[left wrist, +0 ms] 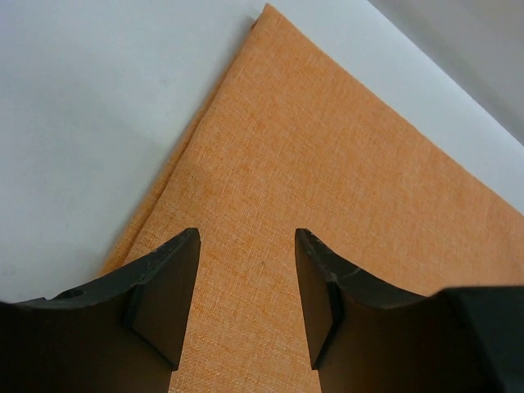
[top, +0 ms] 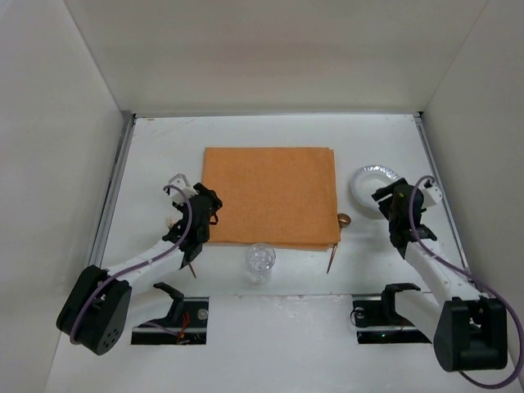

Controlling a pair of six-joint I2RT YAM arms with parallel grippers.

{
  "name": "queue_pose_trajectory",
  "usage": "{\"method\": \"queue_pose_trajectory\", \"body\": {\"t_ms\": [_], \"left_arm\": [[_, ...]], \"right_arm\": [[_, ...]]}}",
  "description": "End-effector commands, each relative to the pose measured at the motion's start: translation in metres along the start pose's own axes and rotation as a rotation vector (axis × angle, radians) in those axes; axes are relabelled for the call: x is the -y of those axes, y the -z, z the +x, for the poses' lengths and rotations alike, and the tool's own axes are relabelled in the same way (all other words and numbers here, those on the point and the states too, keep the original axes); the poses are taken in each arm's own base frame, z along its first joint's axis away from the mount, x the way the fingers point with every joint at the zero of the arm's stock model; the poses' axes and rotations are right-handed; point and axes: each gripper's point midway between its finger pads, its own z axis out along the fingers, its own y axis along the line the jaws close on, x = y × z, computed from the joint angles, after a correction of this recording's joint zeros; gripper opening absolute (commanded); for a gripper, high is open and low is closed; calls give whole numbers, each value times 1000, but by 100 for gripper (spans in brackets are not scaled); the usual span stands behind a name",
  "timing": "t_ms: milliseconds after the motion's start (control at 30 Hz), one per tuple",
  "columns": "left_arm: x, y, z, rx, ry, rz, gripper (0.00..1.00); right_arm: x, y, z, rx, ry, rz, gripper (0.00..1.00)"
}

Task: Set the dinner table for one person

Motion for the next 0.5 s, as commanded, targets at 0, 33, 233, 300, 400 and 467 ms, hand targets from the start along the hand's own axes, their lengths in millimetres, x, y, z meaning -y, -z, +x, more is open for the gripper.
{"method": "queue_pose_trajectory", "body": {"t_ms": [0,33,233,300,400,467], "left_arm": [[14,-1,-5,48,67,74,47],[12,-1,-1,38,65,77,47],[13,-6,12,6,60,76,47],[16,-5,15,-11,67,89,47],[14,-7,15,-13,71,87,47],[14,-6,14,-9,76,88,47]], "right_arm": [[38,-17,-11,35,-43,136,74],[49,-19,-14,51,-55,170,74],[87,-28,-16,72,-138,245,72],[86,-32,-17,72,-167,222,72],[65,-39,-18,48,-196,118,71],[61,-44,-21,56,-232,101,71]]}}
